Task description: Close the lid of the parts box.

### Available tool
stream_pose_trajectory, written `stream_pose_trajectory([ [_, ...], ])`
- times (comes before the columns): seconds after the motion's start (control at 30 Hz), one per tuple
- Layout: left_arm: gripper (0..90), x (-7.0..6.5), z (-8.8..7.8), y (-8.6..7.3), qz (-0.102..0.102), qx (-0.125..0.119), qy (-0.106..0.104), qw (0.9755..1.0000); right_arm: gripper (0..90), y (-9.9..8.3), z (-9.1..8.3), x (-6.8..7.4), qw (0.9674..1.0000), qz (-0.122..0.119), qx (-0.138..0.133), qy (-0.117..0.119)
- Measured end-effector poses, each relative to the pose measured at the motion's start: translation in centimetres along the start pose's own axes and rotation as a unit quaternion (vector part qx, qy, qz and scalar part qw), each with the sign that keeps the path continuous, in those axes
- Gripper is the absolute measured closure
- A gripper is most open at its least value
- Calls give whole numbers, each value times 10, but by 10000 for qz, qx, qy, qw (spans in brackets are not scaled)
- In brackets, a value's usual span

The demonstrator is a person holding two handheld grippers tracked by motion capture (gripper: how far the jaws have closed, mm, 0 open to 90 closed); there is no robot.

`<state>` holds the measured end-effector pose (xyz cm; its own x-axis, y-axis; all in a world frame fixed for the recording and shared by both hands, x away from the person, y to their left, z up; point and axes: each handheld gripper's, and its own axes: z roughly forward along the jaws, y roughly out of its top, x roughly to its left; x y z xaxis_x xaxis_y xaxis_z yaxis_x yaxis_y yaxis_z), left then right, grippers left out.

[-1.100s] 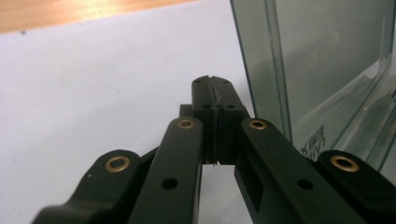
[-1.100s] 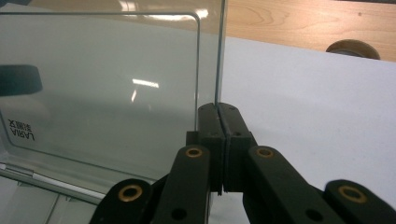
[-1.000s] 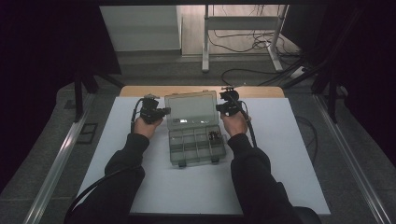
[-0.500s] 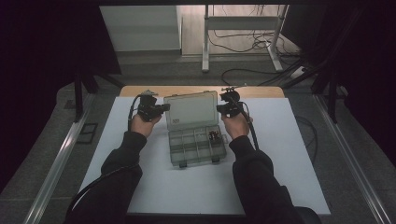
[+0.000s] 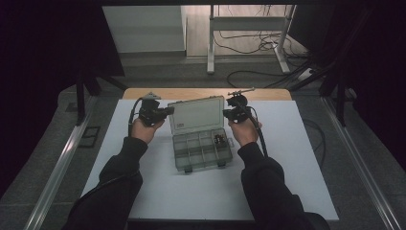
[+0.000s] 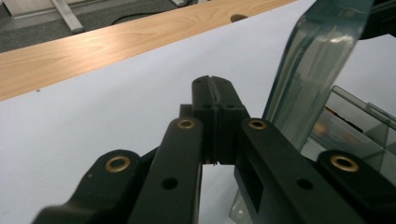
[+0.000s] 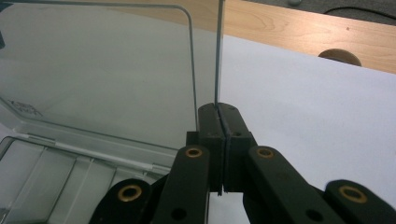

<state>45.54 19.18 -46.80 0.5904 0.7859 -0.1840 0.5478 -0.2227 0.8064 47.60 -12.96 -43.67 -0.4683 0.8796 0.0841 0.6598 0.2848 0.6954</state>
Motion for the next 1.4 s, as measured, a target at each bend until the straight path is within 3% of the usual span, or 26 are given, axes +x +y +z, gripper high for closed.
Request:
stream_pose_trajectory([
  [0.57, 890, -21, -19, -6, 151, -78, -193, 9997, 881, -12, -18, 3, 9997, -170, 79, 149],
  [0.67, 890, -25, -21, -7, 230, -33, -197, 9995, 880, -15, -20, 3, 9996, -207, 99, 176],
  [1.4, 890, -43, -38, -25, 219, 191, -487, 9984, 881, -35, -34, 1, 9980, -284, 350, 446],
])
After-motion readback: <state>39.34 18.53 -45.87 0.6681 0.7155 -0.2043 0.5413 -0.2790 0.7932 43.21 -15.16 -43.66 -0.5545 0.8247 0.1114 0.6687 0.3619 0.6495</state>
